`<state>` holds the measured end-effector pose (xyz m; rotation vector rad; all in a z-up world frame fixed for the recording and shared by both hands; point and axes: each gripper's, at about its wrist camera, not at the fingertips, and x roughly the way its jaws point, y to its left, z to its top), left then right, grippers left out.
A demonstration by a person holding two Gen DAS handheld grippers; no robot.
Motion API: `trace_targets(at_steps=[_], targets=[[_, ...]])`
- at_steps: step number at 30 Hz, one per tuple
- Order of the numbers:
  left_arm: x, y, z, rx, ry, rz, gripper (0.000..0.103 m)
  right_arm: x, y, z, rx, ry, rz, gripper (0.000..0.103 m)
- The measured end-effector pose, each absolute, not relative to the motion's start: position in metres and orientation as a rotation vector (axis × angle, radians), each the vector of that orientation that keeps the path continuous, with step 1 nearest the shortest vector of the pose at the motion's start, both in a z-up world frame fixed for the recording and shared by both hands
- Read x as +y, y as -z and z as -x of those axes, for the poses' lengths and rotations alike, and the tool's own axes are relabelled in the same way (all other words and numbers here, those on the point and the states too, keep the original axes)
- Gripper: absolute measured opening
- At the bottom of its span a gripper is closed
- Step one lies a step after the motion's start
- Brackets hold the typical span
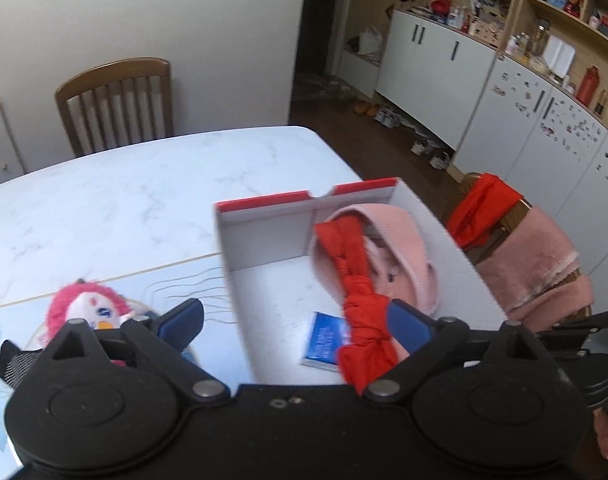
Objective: Organize objects
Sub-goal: 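Carry the red cloth into the shoebox and open the left gripper, then move the left gripper to the pink plush toy and grasp it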
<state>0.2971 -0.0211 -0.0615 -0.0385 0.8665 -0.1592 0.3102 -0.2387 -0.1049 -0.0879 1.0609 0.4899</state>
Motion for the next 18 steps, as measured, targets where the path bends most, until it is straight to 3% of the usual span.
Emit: trace_targets(at_steps=[18], targets=[[0.097, 0.066, -0.284, 0.853, -0.025, 0.103, 0.102, -0.233, 0.106, -0.306, 1.076, -0.459, 0.107, 0.004]])
